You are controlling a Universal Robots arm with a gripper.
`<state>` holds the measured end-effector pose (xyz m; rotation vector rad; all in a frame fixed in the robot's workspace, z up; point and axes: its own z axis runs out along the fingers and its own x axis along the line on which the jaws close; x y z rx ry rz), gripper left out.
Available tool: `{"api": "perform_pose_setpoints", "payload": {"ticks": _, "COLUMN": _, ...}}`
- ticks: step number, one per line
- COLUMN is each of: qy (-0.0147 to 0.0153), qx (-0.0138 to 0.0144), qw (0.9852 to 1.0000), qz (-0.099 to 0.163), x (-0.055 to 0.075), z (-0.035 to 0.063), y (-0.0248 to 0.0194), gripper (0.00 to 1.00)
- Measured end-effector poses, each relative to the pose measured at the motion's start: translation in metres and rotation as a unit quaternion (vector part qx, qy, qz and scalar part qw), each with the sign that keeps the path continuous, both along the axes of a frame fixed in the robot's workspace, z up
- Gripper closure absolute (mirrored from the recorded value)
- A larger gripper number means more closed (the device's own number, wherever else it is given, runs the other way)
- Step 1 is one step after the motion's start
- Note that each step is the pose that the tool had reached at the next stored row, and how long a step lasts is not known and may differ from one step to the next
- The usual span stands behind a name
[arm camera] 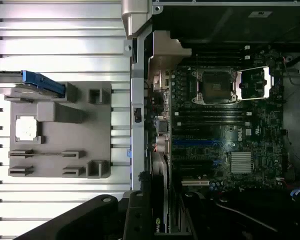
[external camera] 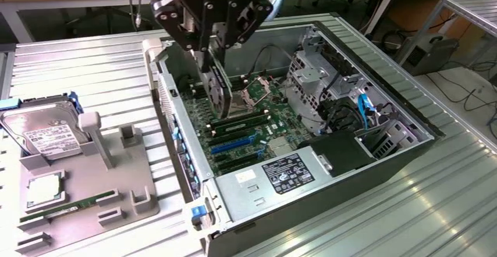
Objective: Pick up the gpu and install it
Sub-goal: 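Pick up the gpu and move the gpu toward the slot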
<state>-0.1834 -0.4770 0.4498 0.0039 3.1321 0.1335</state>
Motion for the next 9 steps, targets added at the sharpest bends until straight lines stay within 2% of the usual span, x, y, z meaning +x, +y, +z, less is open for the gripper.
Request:
{"api": "perform_pose_setpoints", "payload": {"ticks": 1, "qy": 0.0004, "qx": -0.0011, "qw": 1.0, "qz": 0.0, "x": 0.018, "z": -0.0055, "y": 0.0014, "gripper": 0.74}}
{"api": "perform_pose_setpoints", "payload": {"ticks": 7, "qy": 0.0004, "qx": -0.0077, "qw": 1.0, "qz": 0.001, "x": 0.052, "z": -0.0193, "y": 0.0063, "gripper": 0.74}}
{"api": "perform_pose_setpoints", "payload": {"ticks": 9, "qy": 0.0004, "qx": -0.0087, "qw": 1.0, "qz": 0.002, "x": 0.059, "z": -0.0231, "y": 0.0086, "gripper": 0.74}}
